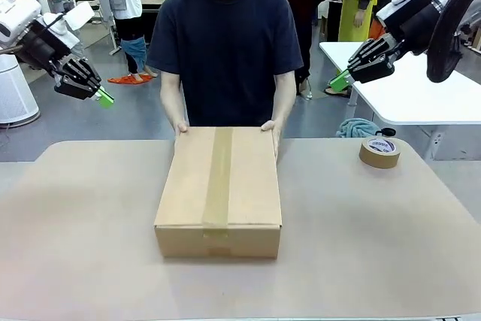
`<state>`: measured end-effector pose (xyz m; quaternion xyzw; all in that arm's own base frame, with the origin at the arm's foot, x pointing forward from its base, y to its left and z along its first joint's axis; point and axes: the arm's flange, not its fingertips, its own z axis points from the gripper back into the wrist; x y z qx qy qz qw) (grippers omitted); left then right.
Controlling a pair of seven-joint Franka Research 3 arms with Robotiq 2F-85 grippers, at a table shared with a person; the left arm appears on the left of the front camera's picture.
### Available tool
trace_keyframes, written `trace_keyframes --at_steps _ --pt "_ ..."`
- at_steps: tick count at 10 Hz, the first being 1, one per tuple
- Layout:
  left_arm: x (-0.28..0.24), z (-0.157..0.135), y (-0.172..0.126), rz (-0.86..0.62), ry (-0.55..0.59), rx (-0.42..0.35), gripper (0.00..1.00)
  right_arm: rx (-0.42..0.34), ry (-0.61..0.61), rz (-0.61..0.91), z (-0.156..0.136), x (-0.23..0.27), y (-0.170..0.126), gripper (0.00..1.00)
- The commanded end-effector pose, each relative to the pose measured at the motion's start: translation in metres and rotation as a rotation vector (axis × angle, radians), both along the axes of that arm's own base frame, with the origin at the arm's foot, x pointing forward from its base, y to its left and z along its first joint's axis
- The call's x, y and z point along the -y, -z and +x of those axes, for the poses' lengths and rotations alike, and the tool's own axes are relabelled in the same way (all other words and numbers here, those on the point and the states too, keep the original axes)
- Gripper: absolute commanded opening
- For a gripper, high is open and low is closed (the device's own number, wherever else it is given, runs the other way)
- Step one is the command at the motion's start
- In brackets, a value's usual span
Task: Wrap the clocks to prevent damage.
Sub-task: After the human seals the box with tape, release both hands from the side flaps of the Package Box.
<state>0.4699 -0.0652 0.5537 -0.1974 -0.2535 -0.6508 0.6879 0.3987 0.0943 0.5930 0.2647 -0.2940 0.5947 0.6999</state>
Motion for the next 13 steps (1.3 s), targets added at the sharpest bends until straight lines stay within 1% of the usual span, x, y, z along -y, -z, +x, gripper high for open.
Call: trace_keyframes --at_steps 1,4,5,6,7,8,9,10,13 --pt "0.000 0.000 -0.001 0.007 0.001 0.010 0.00 0.006 0.000 -0.013 0.000 0.000 0.002 0.01" --pt "0.000 0.000 0.000 0.000 0.000 0.000 0.00 0.000 0.000 0.000 0.000 0.000 0.000 0.01" --pt "-0.003 0.009 -0.003 -0.009 0.025 -0.015 0.60 0.004 0.006 0.011 -0.003 0.001 0.001 0.61" --pt "-0.004 0.006 -0.001 -0.016 0.013 -0.013 0.60 -0.009 0.000 0.006 -0.007 0.002 0.005 0.61" --pt "-0.004 -0.005 0.000 -0.031 0.021 0.000 1.00 -0.019 -0.012 -0.006 -0.013 0.005 0.009 1.00" --pt "-0.005 0.002 -0.007 -0.033 0.040 0.000 0.63 -0.017 0.006 -0.001 -0.011 0.005 0.009 0.62" --pt "-0.005 0.002 -0.008 -0.040 0.046 -0.003 1.00 -0.025 0.014 0.001 -0.011 0.007 0.011 1.00" --pt "-0.005 -0.003 -0.005 -0.050 0.048 -0.006 1.00 -0.034 0.008 0.001 -0.014 0.011 0.013 1.00" --pt "-0.005 0.001 -0.006 -0.050 0.066 -0.021 1.00 -0.043 -0.009 0.009 -0.014 0.012 0.013 1.00"
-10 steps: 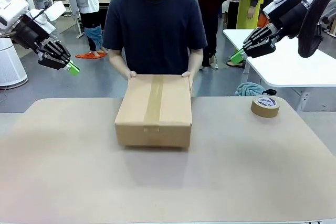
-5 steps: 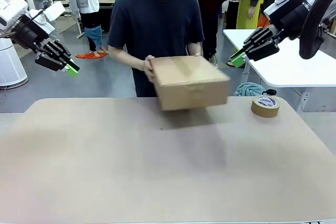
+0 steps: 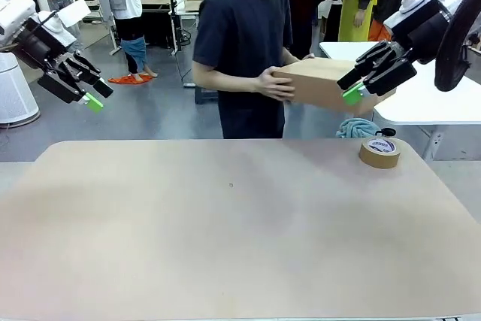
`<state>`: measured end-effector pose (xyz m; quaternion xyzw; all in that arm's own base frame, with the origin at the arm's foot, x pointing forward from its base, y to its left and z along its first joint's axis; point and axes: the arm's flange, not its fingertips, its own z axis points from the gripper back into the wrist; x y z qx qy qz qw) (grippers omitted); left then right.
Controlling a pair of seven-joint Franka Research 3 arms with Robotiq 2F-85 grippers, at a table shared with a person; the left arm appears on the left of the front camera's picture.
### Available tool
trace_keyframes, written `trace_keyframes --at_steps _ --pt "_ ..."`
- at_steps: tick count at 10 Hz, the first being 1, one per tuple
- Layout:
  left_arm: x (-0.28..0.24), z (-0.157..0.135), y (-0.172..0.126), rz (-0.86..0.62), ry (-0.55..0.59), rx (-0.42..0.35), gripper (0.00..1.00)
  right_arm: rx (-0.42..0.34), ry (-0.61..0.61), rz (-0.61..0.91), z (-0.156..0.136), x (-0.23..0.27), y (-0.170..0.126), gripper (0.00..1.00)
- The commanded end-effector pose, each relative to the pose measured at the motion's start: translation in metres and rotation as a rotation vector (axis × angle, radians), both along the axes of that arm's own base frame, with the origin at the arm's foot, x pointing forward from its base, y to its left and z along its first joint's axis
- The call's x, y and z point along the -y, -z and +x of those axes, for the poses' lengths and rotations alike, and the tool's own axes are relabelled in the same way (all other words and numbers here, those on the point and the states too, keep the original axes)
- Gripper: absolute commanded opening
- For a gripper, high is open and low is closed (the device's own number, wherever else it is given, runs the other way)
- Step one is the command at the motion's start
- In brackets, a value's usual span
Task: Wrap the clocks to prevent damage.
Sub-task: After the human seals the box with tape, release both hands from the side flaps of the Package Box.
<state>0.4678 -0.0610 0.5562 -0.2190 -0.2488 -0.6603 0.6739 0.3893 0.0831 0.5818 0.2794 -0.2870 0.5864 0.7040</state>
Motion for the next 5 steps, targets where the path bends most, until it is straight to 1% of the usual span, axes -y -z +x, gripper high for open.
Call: trace_keyframes --at_steps 1,3,5 --pt "-0.0013 0.0008 -0.0031 -0.026 0.023 0.002 1.00 -0.013 -0.020 -0.009 -0.0053 0.0020 0.0032 1.00" --pt "-0.0014 0.0051 -0.0054 -0.018 0.036 -0.006 1.00 -0.016 -0.014 -0.002 -0.0024 0.0033 0.0038 1.00" --pt "-0.0016 0.0026 -0.0033 -0.015 0.031 -0.008 1.00 -0.021 -0.021 -0.007 -0.0029 0.0035 0.0039 1.00"
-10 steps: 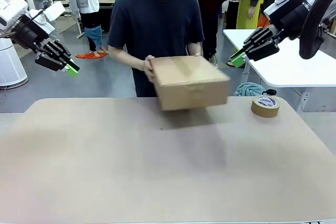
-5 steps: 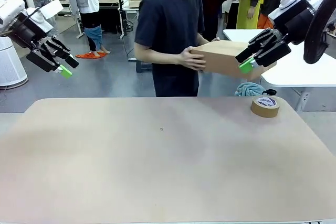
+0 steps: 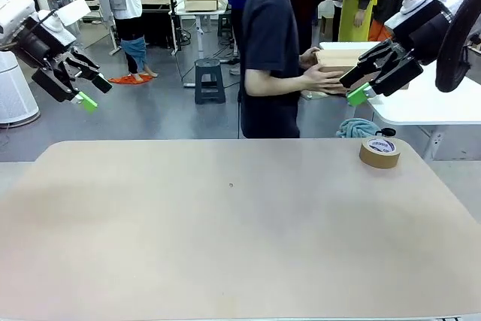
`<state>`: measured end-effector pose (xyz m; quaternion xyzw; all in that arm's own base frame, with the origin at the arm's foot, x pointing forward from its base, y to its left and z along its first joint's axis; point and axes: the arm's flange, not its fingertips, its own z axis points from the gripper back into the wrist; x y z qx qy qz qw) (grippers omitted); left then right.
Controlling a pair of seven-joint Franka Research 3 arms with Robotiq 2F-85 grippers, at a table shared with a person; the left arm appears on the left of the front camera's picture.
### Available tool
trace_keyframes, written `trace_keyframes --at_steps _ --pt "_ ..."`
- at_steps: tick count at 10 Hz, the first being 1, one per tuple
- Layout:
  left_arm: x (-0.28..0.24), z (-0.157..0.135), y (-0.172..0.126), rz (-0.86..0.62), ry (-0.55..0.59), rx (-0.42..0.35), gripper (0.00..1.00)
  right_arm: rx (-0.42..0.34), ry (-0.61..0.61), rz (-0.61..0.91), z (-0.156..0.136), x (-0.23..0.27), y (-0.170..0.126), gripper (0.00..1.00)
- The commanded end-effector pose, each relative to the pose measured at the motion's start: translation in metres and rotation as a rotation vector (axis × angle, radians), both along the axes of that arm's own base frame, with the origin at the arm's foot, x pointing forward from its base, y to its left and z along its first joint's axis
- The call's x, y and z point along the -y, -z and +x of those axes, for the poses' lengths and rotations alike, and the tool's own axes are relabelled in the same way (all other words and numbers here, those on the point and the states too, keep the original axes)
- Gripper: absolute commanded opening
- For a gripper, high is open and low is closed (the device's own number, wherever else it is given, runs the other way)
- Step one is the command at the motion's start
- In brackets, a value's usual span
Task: Wrap the clocks to prevent damage.
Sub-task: After the human seals the box with tape, release both hands from the side flaps of the Package Box.
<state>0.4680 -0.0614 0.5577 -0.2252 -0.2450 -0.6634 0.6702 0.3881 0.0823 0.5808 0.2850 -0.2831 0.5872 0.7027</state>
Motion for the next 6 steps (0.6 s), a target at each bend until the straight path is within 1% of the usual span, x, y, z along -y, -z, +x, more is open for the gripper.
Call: trace_keyframes --at_steps 1,3,4,6 --pt "-0.0017 0.0053 -0.0026 -0.005 0.017 -0.007 1.00 -0.011 -0.013 -0.011 -0.0002 0.0017 0.0023 1.00" --pt "-0.0015 -0.0013 0.0021 0.019 -0.006 -0.005 1.00 -0.003 -0.027 -0.047 -0.0013 -0.0005 0.0030 1.00" --pt "-0.0001 0.0004 0.0007 -0.001 0.003 -0.006 1.00 -0.003 -0.003 0.000 -0.0003 -0.0003 0.0004 1.00" --pt "-0.0001 0.0004 0.0007 -0.001 0.003 -0.006 1.00 -0.003 -0.003 0.000 -0.0003 -0.0003 0.0004 1.00"
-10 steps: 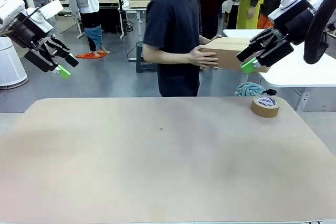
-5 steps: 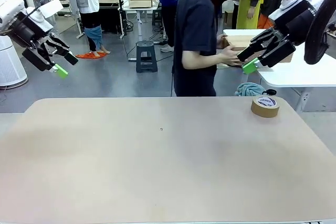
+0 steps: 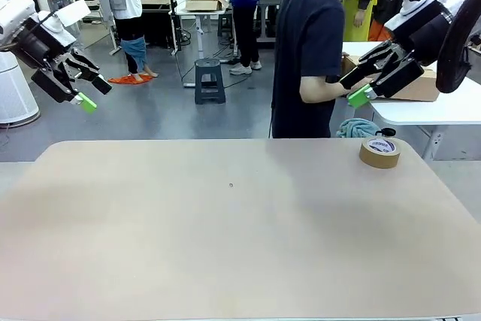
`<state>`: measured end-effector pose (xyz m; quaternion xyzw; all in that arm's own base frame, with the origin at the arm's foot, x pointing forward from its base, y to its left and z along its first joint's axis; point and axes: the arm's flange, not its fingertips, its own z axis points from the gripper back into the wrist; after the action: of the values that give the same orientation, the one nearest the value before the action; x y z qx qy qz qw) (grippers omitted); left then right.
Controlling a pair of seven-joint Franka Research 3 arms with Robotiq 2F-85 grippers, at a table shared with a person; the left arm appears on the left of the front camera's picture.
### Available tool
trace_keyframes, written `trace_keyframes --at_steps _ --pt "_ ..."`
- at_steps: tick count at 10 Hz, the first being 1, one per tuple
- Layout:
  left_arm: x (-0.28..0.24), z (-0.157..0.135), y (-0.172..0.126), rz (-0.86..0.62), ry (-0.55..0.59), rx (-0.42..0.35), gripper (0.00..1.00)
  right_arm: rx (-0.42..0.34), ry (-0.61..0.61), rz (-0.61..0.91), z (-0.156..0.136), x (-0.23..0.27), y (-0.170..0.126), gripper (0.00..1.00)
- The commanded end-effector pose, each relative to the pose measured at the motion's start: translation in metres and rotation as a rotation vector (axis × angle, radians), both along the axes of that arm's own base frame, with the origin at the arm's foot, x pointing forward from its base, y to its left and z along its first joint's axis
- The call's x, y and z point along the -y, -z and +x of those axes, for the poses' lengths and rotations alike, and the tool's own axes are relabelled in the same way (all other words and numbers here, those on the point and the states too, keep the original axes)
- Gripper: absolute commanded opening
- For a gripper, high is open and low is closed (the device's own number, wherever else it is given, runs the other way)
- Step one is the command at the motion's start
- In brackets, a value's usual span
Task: Wrap the clocks to prevent damage.
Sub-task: After the human seals the box with tape, release both hands from the side flaps of the Package Box.
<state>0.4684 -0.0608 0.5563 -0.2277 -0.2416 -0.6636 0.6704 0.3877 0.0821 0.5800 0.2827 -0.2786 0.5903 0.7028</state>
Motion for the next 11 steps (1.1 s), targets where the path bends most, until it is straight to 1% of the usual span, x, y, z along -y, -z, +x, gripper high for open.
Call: trace_keyframes --at_steps 1,2,3,4,5,6,7,8,9,10,11 --pt "0.000 0.000 0.000 0.000 0.000 0.000 1.00 0.000 0.000 0.000 0.000 0.000 0.000 1.00" --pt "-0.003 0.006 -0.005 -0.138 -0.111 0.012 1.00 0.050 0.149 0.096 0.011 0.001 0.000 1.00" --pt "-0.010 0.012 -0.007 -0.274 -0.156 -0.003 1.00 0.053 0.263 0.185 0.020 0.011 0.008 1.00" --pt "-0.018 0.021 -0.006 -0.410 -0.208 -0.036 1.00 0.047 0.355 0.251 0.027 0.026 0.015 1.00" --pt "-0.026 0.028 -0.001 -0.510 -0.252 -0.068 1.00 0.048 0.432 0.328 0.032 0.041 0.019 1.00" --pt "-0.035 0.033 0.014 -0.576 -0.286 -0.105 1.00 0.050 0.486 0.374 0.035 0.057 0.030 1.00" --pt "-0.044 0.036 0.030 -0.594 -0.312 -0.111 1.00 0.044 0.533 0.381 0.038 0.070 0.044 1.00" --pt "-0.054 0.039 0.044 -0.610 -0.330 -0.119 1.00 0.025 0.549 0.410 0.039 0.085 0.056 1.00" --pt "-0.065 0.039 0.056 -0.623 -0.358 -0.122 1.00 0.024 0.554 0.434 0.035 0.099 0.063 1.00" --pt "-0.078 0.036 0.065 -0.653 -0.357 -0.106 1.00 0.053 0.560 0.461 0.028 0.114 0.066 1.00" --pt "-0.090 0.035 0.062 -0.660 -0.327 -0.082 1.00 0.058 0.563 0.479 0.024 0.121 0.065 1.00"
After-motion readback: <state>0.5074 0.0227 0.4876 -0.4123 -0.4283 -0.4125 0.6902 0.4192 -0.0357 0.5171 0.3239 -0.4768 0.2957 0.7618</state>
